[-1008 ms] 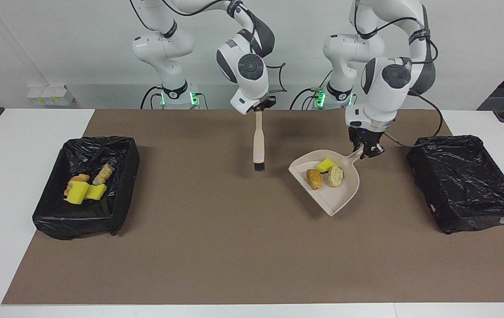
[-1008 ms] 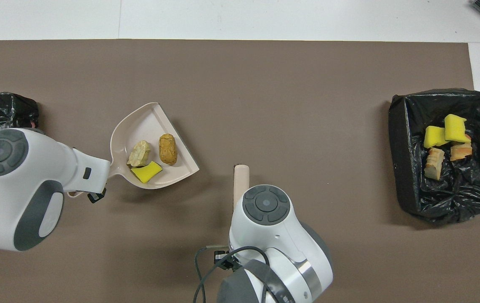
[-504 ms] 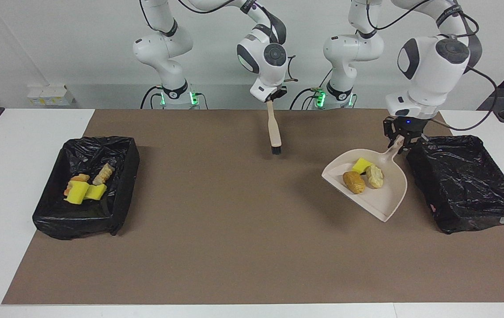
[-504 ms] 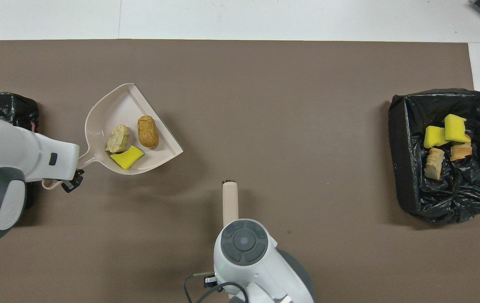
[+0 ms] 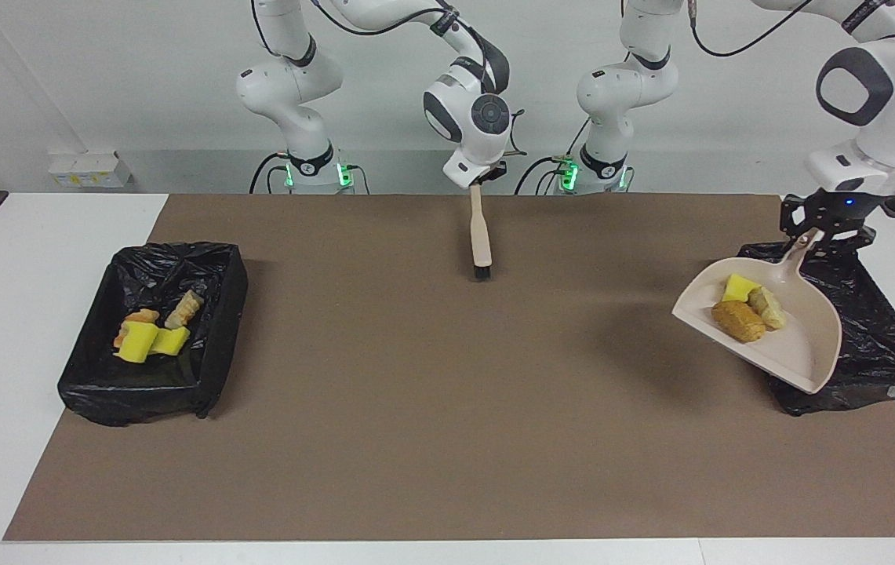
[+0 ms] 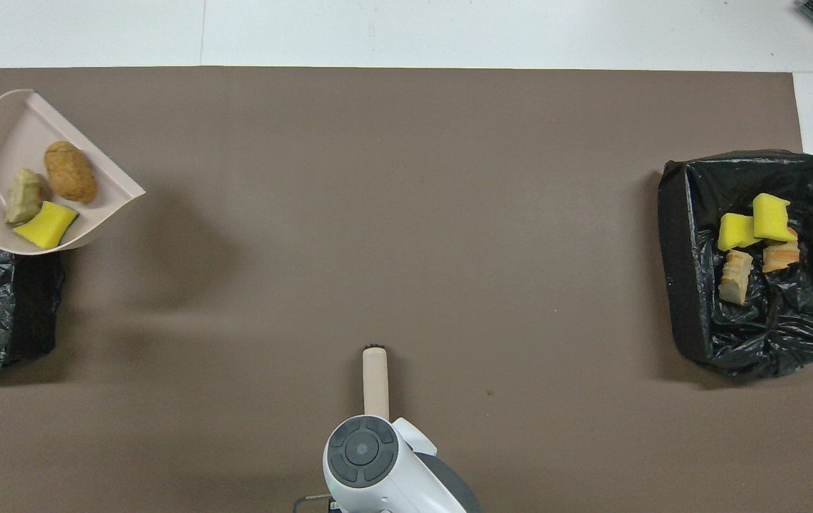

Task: Sweep and dump trash in bin
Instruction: 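Carry the loaded dustpan with the left gripper over the farther black bin, then tilt the dustpan with the left gripper to dump pieces into the bin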

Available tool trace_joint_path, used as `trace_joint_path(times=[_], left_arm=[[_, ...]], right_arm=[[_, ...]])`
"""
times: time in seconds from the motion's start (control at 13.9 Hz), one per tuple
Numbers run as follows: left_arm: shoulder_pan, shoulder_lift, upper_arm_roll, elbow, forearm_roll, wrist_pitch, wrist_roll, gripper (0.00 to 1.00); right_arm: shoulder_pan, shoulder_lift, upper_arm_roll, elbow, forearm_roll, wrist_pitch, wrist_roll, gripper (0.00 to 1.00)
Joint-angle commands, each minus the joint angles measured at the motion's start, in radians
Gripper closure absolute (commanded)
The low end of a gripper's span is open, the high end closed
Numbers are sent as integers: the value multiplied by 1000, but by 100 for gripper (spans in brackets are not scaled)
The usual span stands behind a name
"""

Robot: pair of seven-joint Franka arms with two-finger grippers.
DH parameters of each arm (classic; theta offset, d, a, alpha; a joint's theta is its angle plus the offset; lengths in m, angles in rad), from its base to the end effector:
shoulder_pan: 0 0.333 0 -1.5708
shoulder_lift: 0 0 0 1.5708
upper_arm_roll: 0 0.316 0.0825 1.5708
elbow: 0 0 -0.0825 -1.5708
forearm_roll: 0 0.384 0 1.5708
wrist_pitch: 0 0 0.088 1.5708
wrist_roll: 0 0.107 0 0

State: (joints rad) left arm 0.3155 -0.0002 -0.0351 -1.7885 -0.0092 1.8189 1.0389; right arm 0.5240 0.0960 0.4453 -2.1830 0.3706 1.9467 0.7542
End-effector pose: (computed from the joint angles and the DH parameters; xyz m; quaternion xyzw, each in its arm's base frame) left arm 0.5445 0.1560 0.5425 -0.9292 0.3692 -0.0148 0.0058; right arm 0.2687 0.4330 0.3319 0.9708 0.0124 -0.2395 0.0051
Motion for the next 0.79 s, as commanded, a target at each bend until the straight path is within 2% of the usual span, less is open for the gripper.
trace_joint_path(times=[0.0, 0.22, 0.36, 0.43, 0.65, 0.72], left_arm=[[88, 60, -14, 116, -3, -67, 67, 100], [152, 71, -8, 152, 96, -70, 191, 100], [212, 107, -8, 172, 132, -47, 281, 100], [238, 130, -8, 211, 136, -40, 330, 100], [298, 172, -8, 244, 233, 0, 435, 100], [313, 177, -8, 242, 261, 35, 467, 100]], right_arm=[[-7, 22, 7, -20, -7, 41, 30, 100], [-9, 33, 7, -20, -9, 54, 37, 100], [-13, 40, 7, -17, -9, 60, 33, 100], [-18, 44, 6, -14, -9, 60, 31, 89], [-18, 48, 7, -9, -7, 61, 33, 85], [-19, 50, 6, -9, -9, 63, 31, 77]])
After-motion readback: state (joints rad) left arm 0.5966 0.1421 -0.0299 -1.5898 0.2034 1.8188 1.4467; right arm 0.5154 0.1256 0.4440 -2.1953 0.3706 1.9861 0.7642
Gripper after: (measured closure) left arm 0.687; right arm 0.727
